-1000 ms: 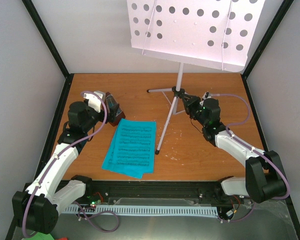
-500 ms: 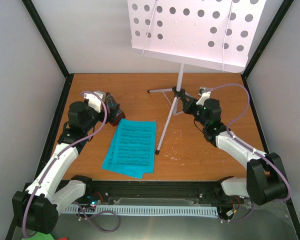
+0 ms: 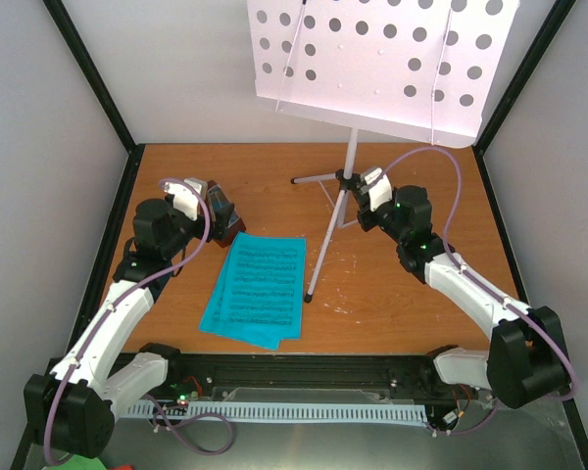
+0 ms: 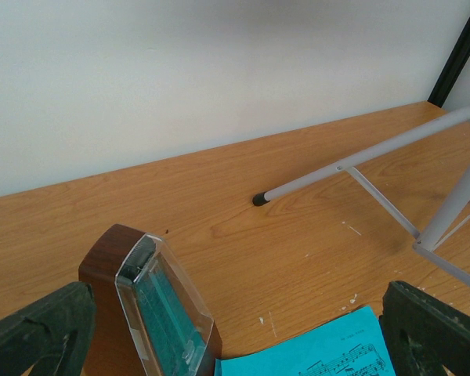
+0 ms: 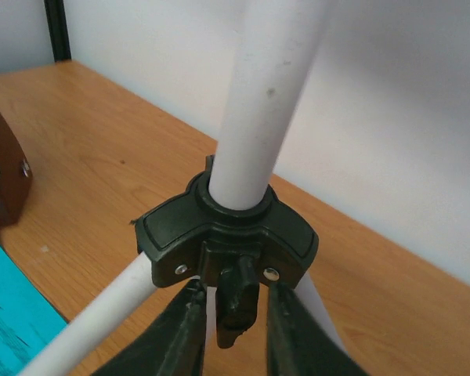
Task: Pack up the instrument practice props
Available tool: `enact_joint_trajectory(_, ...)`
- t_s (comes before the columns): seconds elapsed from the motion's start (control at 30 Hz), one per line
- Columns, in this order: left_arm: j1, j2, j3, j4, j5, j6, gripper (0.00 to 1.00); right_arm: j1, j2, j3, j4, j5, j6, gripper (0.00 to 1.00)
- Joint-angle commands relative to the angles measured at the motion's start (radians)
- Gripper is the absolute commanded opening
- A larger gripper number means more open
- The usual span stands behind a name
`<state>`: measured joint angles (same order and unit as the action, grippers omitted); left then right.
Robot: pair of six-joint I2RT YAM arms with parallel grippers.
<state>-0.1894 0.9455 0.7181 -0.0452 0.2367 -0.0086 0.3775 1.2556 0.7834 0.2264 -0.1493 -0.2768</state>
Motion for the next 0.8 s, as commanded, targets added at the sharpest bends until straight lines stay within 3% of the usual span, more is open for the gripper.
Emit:
enact_joint_trajectory(0.0,0.008,0.004,0.006,0.018,0.003,0.009,0.99,0.005,-0.040,0.008,0.022,-0.017,0.004,0.47)
enact_joint_trajectory(0.1,0.008,0.007,0.004,0.018,0.004,0.009,0.99,-0.004,-0.100,-0.024,0.057,-0.021,0.106,0.63)
enact_joint_trajectory(0.23,0.006,0.035,0.012,0.044,0.140,-0.004,0.99,-0.120,-0.166,-0.090,0.153,-0.151,0.272,0.72)
enact_joint_trajectory(0.33,-0.034,0.096,0.096,0.085,0.281,-0.112,0.97,-0.247,-0.165,-0.119,0.250,-0.300,0.408,0.74)
enact_joint_trajectory(0.47,-0.170,0.212,0.202,0.165,0.305,-0.221,0.95,-0.358,-0.090,-0.063,0.353,-0.504,0.592,0.76)
enact_joint_trajectory(0.57,-0.249,0.324,0.257,0.208,0.342,-0.289,0.94,-0.361,-0.031,0.022,0.348,-0.581,0.618,0.77)
enact_joint_trajectory(0.77,-0.367,0.562,0.394,0.205,0.369,-0.303,0.92,-0.353,0.101,0.161,0.531,-0.740,0.769,0.78)
